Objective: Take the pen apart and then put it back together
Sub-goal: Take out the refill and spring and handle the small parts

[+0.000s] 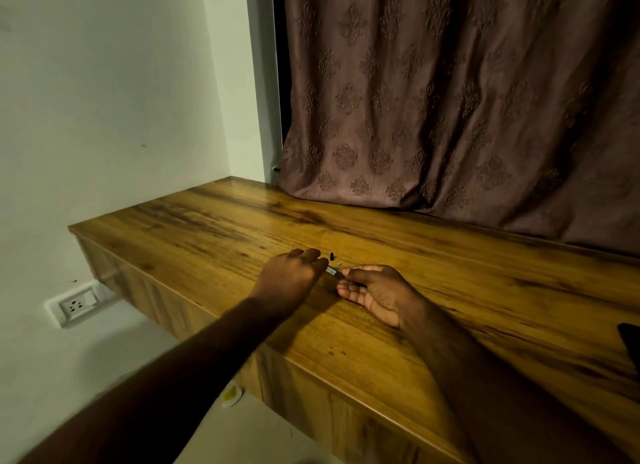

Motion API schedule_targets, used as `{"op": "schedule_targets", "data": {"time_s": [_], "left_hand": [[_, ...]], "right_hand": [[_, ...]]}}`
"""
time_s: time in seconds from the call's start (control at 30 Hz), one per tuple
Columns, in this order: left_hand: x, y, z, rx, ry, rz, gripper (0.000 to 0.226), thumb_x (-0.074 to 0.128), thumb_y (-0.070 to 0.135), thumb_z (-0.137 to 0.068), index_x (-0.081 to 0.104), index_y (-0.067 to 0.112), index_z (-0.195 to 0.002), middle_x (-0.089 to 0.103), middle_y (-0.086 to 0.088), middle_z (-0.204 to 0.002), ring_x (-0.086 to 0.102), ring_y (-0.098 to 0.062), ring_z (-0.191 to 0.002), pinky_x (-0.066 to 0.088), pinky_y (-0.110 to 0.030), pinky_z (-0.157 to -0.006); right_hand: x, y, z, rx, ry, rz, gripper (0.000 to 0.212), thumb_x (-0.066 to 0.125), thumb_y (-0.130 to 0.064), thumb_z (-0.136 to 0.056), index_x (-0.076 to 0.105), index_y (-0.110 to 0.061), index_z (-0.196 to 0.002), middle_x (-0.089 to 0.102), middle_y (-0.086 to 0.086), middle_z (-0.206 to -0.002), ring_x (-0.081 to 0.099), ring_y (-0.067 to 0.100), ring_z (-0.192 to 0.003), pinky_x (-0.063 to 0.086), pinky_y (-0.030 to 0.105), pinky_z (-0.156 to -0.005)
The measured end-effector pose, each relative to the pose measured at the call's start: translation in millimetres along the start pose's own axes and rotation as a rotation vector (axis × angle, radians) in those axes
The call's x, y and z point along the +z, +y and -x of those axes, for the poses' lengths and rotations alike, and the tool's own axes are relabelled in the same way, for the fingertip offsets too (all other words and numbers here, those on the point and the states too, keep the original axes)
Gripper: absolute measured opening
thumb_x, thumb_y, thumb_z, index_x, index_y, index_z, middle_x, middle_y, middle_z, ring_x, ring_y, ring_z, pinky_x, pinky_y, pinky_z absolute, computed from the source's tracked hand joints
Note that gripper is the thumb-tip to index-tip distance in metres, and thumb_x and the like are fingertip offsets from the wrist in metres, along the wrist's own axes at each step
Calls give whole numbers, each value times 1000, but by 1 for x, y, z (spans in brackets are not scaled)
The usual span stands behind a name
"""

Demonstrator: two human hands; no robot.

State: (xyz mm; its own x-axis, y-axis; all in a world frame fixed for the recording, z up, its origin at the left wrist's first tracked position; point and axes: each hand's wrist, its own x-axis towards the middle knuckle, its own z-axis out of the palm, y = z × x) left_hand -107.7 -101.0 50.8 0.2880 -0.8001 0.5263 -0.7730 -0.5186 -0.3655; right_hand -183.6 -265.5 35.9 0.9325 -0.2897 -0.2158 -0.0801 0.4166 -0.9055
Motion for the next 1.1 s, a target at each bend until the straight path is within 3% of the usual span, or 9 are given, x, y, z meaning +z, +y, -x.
{"op": "schedule_targets", "data": {"time_s": [0.07, 0.13, 0.27, 0.5, 0.67, 0.97, 1.1], "left_hand": [[6, 0, 4, -27, -4, 15, 31, 43, 20, -81, 69, 18, -98, 70, -3, -91, 68, -23, -70, 51, -29, -50], [11, 2, 8, -83, -10, 68, 20, 58, 18, -82, 68, 20, -99, 69, -2, -92, 67, -23, -72, 51, -30, -51], [17, 13, 17, -222, 18, 211, 30, 75, 13, -74, 69, 19, -103, 71, -2, -89, 68, -24, -69, 49, -29, -47], [17, 19, 23, -290, 99, 298, 29, 64, 16, -87, 67, 19, -115, 71, -3, -100, 68, -25, -78, 48, -31, -57], [21, 16, 24, -347, 97, 393, 28, 54, 23, -94, 64, 22, -121, 69, -1, -107, 66, -24, -86, 47, -32, -64], [21, 16, 24, -357, 95, 410, 28, 55, 21, -93, 65, 22, -119, 69, -3, -106, 66, -26, -86, 47, -33, -64], [20, 17, 24, -319, 111, 399, 27, 57, 20, -90, 66, 20, -115, 70, -5, -101, 67, -28, -83, 50, -35, -61]], "right_hand": [[1, 1, 0, -4, -2, 7, 8, 58, 4, -89, 65, 8, -90, 67, 18, -71, 66, 21, -63, 60, 27, -59], [1, 1, 0, -11, -4, 18, 8, 58, 3, -89, 65, 8, -88, 67, 18, -71, 67, 21, -61, 59, 26, -59], [2, 1, 2, -23, -5, 63, 9, 58, 2, -90, 65, 6, -86, 66, 17, -70, 66, 18, -56, 58, 25, -56], [1, 0, 0, -12, -22, 44, 21, 56, -3, -92, 62, 12, -106, 67, 17, -72, 67, 19, -58, 57, 26, -55], [-2, 0, -1, -26, -43, 47, 19, 53, -5, -94, 66, 9, -96, 68, 15, -73, 67, 19, -60, 58, 25, -58], [-3, 2, -1, -41, -49, 83, 23, 60, -4, -91, 63, 13, -106, 67, 17, -76, 66, 19, -62, 57, 24, -56], [-3, 3, -2, -56, -53, 89, 12, 59, -2, -90, 66, 7, -94, 67, 17, -75, 66, 19, -60, 57, 24, -56]]}}
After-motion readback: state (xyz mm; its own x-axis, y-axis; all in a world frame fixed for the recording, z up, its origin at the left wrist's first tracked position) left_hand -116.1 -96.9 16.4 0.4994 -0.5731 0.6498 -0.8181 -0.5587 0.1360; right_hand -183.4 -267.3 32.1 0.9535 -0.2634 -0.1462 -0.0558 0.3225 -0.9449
